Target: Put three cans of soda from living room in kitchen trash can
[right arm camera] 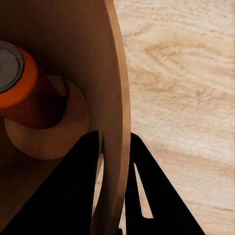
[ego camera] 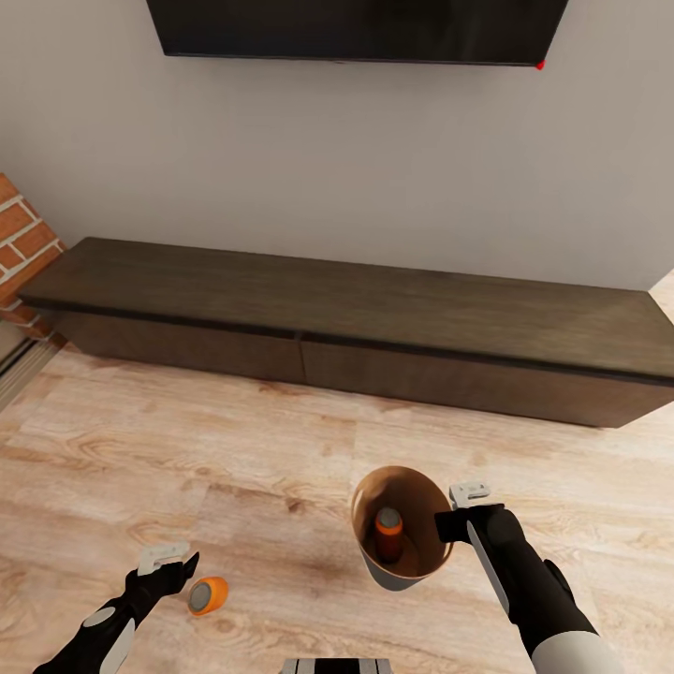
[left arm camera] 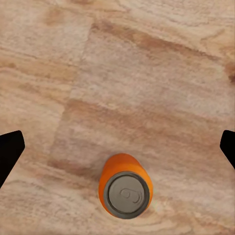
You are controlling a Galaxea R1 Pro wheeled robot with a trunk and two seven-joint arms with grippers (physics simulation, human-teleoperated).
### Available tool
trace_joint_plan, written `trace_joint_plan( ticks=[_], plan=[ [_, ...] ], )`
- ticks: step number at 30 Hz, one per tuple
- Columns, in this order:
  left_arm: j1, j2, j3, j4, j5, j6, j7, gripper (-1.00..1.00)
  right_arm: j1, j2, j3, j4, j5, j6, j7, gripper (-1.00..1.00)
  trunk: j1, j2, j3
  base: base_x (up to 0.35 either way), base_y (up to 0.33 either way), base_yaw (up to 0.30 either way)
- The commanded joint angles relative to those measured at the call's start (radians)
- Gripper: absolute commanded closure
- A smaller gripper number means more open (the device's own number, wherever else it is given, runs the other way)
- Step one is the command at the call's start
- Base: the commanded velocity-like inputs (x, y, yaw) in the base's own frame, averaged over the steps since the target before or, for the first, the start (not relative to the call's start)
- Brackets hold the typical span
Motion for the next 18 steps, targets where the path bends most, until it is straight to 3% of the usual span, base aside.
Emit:
trace_joint_plan(
  ticks=[1,11,18],
  plan=[
    [0.000,0.000,0.000,0.000,0.000,0.000,0.000,-1.00,0.000,0.000,0.000,0.000,-0.014,0.000,0.005,1.00,0.000,0.000,0.000,0.000,0.000,0.000],
    [0.000,0.000,0.000,0.000,0.000,0.000,0.000,-1.00,0.000,0.000,0.000,0.000,-0.014,0.000,0.005,1.00,0.000,0.000,0.000,-0.135,0.000,0.000],
    [0.000,0.000,0.000,0.000,0.000,0.000,-0.001,-1.00,0.000,0.000,0.000,0.000,-0.014,0.000,0.005,1.00,0.000,0.000,0.000,-0.028,0.000,0.000]
  ],
)
